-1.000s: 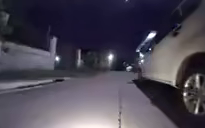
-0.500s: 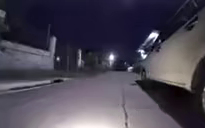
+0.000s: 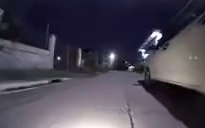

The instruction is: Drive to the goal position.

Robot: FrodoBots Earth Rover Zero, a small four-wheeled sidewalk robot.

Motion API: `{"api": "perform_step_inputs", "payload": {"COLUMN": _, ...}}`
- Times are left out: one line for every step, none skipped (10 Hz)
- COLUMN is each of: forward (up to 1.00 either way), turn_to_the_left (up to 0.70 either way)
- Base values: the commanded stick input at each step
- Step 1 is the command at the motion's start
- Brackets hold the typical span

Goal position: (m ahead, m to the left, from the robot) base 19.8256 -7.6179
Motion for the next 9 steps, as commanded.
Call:
{"api": "perform_step_inputs", "payload": {"forward": 0.5, "turn_to_the_left": -0.01}}
{"api": "perform_step_inputs", "payload": {"forward": 0.5, "turn_to_the_left": 0.0}}
{"api": "perform_step_inputs", "payload": {"forward": 0.5, "turn_to_the_left": 0.0}}
{"api": "perform_step_inputs", "payload": {"forward": 0.5, "turn_to_the_left": 0.0}}
{"api": "perform_step_inputs", "payload": {"forward": 0.5, "turn_to_the_left": 0.0}}
{"api": "perform_step_inputs", "payload": {"forward": 0.5, "turn_to_the_left": 0.0}}
{"api": "perform_step_inputs", "payload": {"forward": 0.5, "turn_to_the_left": 0.0}}
{"api": "perform_step_inputs", "payload": {"forward": 0.5, "turn_to_the_left": 0.0}}
{"api": "perform_step_inputs", "payload": {"forward": 0.5, "turn_to_the_left": 0.0}}
